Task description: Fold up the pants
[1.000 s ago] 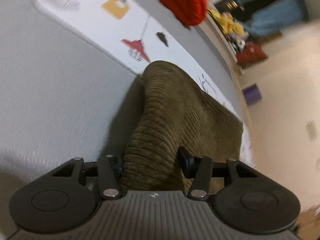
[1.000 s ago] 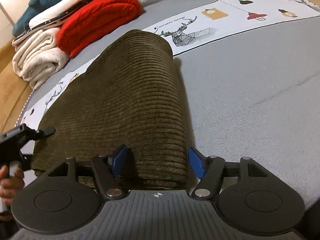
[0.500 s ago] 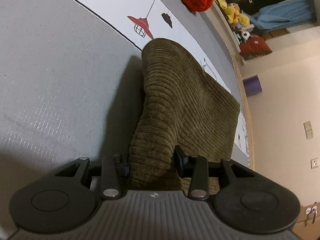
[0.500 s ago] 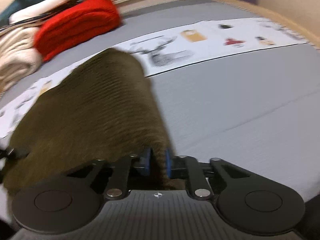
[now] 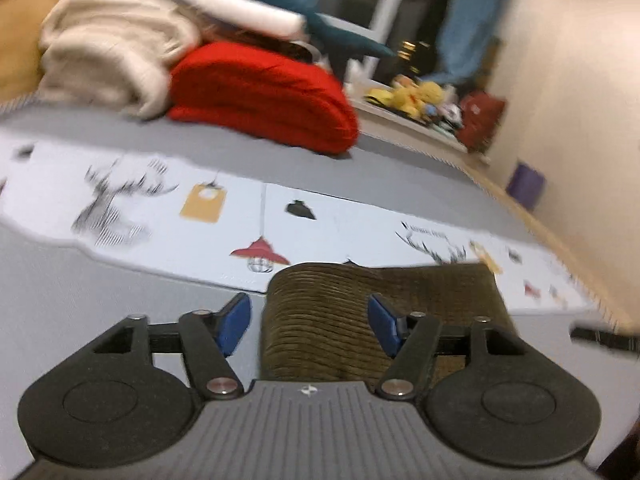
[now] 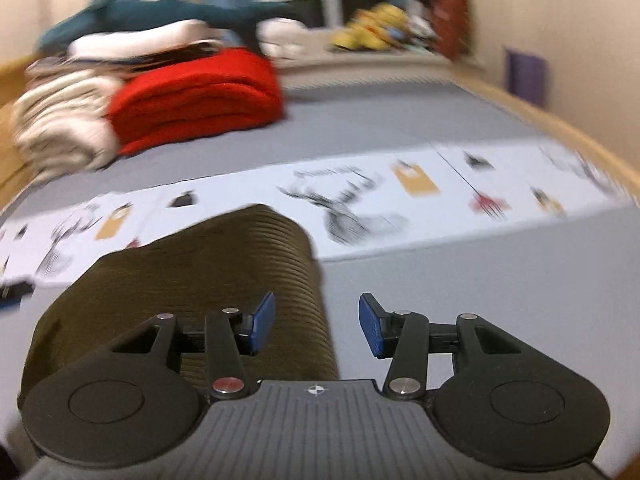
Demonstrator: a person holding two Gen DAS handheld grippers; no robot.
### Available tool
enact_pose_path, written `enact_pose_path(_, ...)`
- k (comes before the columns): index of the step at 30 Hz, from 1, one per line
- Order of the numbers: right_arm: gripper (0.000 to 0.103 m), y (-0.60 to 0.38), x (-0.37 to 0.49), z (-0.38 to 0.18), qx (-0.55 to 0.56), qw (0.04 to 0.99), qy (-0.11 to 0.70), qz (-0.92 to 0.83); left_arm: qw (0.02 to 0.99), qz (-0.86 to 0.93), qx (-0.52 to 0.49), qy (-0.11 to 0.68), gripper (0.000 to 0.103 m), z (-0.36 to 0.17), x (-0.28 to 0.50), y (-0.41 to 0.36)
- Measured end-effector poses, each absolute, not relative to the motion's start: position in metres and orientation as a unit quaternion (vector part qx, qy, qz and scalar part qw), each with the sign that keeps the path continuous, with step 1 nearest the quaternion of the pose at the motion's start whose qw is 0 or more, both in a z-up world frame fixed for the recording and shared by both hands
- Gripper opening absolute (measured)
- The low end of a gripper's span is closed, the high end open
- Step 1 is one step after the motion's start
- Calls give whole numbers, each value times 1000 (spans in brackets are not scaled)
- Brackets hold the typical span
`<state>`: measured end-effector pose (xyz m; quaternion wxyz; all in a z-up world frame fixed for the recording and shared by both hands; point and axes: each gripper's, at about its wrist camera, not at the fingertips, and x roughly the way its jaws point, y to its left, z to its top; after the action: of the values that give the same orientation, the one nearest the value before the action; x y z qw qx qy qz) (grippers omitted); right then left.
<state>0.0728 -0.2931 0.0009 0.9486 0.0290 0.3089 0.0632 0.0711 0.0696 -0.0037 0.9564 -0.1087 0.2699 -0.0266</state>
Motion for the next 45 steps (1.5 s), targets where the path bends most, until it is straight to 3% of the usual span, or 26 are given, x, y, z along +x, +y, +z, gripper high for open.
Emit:
enact_pose_path(5,49,-261,107,1,-7,950,299,91,940,-27,-12,341,44,-31,83,38)
enact_pose_path(24,48,-233,210,-77,-64,921,378,64,931,-17,-23,364,45,-48,87,45)
enact_pose_path(27,49,-242,211,-76,-31,919,388,62,931,-12,-29,364,52,-48,87,47)
enact_pose_path(29,52,-253,206,-68,9,915,401,48,930,1,-41,367,66,-47,87,52)
enact_pose_path(31,52,-260,189,-57,40,913,404,29,928,9,-61,368,70,-45,86,58)
enact_pose_path(38,57,-264,92,-31,74,921,381,35,950,-27,-32,309,70,-18,59,46)
enact_pose_path(41,62,-254,67,-43,7,916,401,23,930,-50,-15,365,61,-28,62,33)
enact_pose_path(45,68,-262,53,-67,-10,899,438,16,917,-40,0,397,61,-36,64,22)
